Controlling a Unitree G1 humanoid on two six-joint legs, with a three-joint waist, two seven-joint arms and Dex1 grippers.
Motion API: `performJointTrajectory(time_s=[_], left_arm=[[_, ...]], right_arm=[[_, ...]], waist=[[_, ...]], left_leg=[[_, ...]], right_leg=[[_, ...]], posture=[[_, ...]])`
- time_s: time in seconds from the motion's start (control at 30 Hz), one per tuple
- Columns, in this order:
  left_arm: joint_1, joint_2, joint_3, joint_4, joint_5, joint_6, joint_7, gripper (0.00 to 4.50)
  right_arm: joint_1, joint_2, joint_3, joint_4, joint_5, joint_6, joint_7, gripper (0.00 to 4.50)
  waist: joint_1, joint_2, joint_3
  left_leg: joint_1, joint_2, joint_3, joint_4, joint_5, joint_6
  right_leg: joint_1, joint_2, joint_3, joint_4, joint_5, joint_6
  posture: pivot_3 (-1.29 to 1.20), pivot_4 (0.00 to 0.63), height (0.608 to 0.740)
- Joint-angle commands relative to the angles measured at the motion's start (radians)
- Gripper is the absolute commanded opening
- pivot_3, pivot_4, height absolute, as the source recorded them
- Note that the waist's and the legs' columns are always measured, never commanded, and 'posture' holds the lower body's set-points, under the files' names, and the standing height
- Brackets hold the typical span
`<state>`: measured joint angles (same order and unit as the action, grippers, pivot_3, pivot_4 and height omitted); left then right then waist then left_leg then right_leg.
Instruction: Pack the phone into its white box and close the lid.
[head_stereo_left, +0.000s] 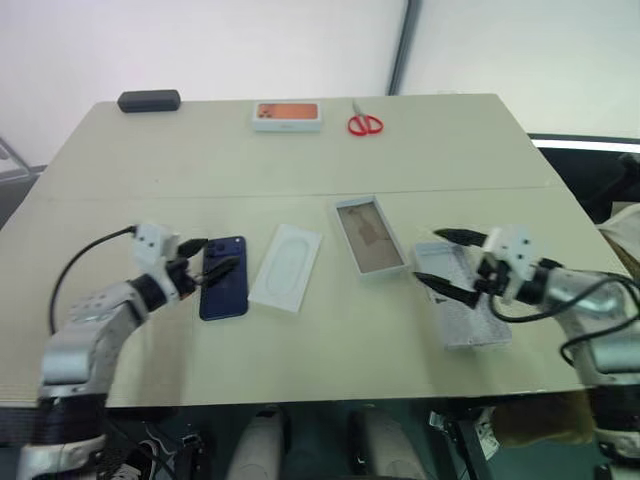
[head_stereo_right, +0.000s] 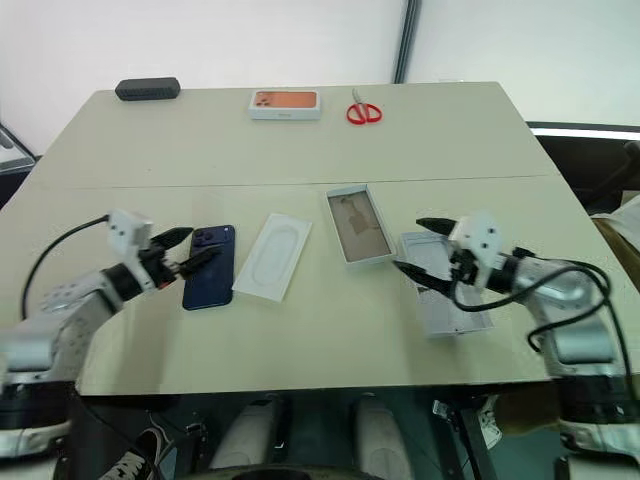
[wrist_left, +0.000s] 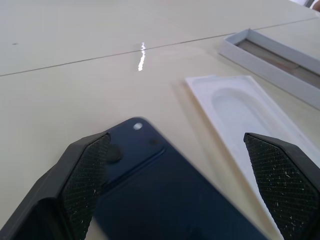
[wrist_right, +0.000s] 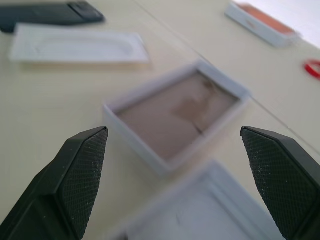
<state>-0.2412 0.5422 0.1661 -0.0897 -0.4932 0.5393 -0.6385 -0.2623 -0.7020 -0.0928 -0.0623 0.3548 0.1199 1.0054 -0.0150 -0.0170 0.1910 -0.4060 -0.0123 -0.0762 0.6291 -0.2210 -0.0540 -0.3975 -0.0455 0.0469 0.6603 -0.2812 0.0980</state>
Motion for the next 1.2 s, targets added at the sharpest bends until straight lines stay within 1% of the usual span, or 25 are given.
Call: performJointTrajectory(time_s=[0.03,0.13,0.33,0.47,0.57,0.7,0.87,0.97,1.2], left_arm=[[-0.048,-0.015,-0.029,0.0,0.025,0.039,0.044,4.5],[-0.084,-0.024,-0.065,0.001,0.027,0.119,0.061,4.5],[-0.091,-0.07,-0.084,-0.021,-0.041,0.272,0.052,4.5],[-0.107,-0.121,-0.066,-0.02,-0.072,0.334,0.09,4.5],[-0.144,-0.164,-0.038,0.028,-0.091,0.39,0.141,4.5],[-0.201,-0.217,0.028,0.1,-0.126,0.467,0.223,4.5],[-0.256,-0.222,0.024,0.13,-0.142,0.531,0.228,4.5],[-0.282,-0.225,0.04,0.153,-0.172,0.61,0.238,4.5],[-0.251,-0.238,0.058,0.085,-0.223,0.706,0.24,4.5]], right_arm=[[-0.037,0.008,0.004,-0.003,-0.003,-0.006,-0.008,4.44],[-0.045,0.012,0.011,0.01,-0.009,-0.013,-0.004,4.44],[-0.035,0.027,0.009,0.004,-0.005,-0.008,-0.013,4.44],[-0.021,0.034,0.01,-0.014,-0.003,-0.001,-0.023,4.44],[-0.014,0.035,0.01,-0.018,-0.005,-0.003,-0.028,4.44],[-0.011,0.033,0.009,-0.018,-0.005,-0.003,-0.034,4.44],[-0.014,0.043,0.017,-0.012,-0.012,-0.009,-0.049,4.44],[-0.013,0.053,0.021,-0.018,-0.016,-0.01,-0.062,4.44],[-0.011,0.053,0.017,-0.016,-0.019,-0.012,-0.068,4.44]], waist=[[0.002,0.0,0.0],[0.003,0.0,0.0],[-0.002,0.0,0.0],[0.0,0.0,0.0],[0.001,0.0,0.0],[-0.003,0.0,0.0],[-0.001,0.0,0.0],[0.0,0.0,0.0],[0.0,0.0,0.0]], left_leg=[[0.0,0.0,0.0,0.0,0.0,0.0],[-0.001,-0.002,-0.001,0.0,0.0,0.0],[0.0,-0.002,-0.002,0.0,0.0,0.0],[0.0,-0.002,-0.002,0.001,0.0,0.0],[0.0,-0.003,-0.002,0.001,0.0,0.0],[0.0,-0.005,-0.003,0.001,0.0,0.0],[0.001,-0.006,-0.003,0.001,0.0,0.0],[0.001,-0.006,-0.003,0.001,0.0,0.0],[0.001,-0.007,-0.004,0.001,0.0,0.0]], right_leg=[[0.0,0.0,0.0,0.0,0.0,0.0],[0.0,-0.001,-0.001,0.0,0.0,0.0],[0.0,-0.001,-0.001,0.001,0.0,0.0],[0.0,-0.001,-0.001,0.001,0.0,0.0],[0.001,-0.001,-0.001,0.001,0.0,0.0],[0.0,-0.001,-0.001,0.002,0.0,0.0],[0.001,-0.001,-0.001,0.002,0.0,0.0],[0.001,-0.001,-0.001,0.002,0.0,0.0],[0.001,-0.002,-0.001,0.002,-0.001,0.001]], posture=[[0.0,0.15,0.74],[0.0,0.15,0.74],[0.0,0.15,0.74],[0.0,0.15,0.74],[0.0,0.15,0.74],[0.0,0.15,0.74],[0.0,0.15,0.74],[0.0,0.15,0.74],[0.0,0.15,0.74]])
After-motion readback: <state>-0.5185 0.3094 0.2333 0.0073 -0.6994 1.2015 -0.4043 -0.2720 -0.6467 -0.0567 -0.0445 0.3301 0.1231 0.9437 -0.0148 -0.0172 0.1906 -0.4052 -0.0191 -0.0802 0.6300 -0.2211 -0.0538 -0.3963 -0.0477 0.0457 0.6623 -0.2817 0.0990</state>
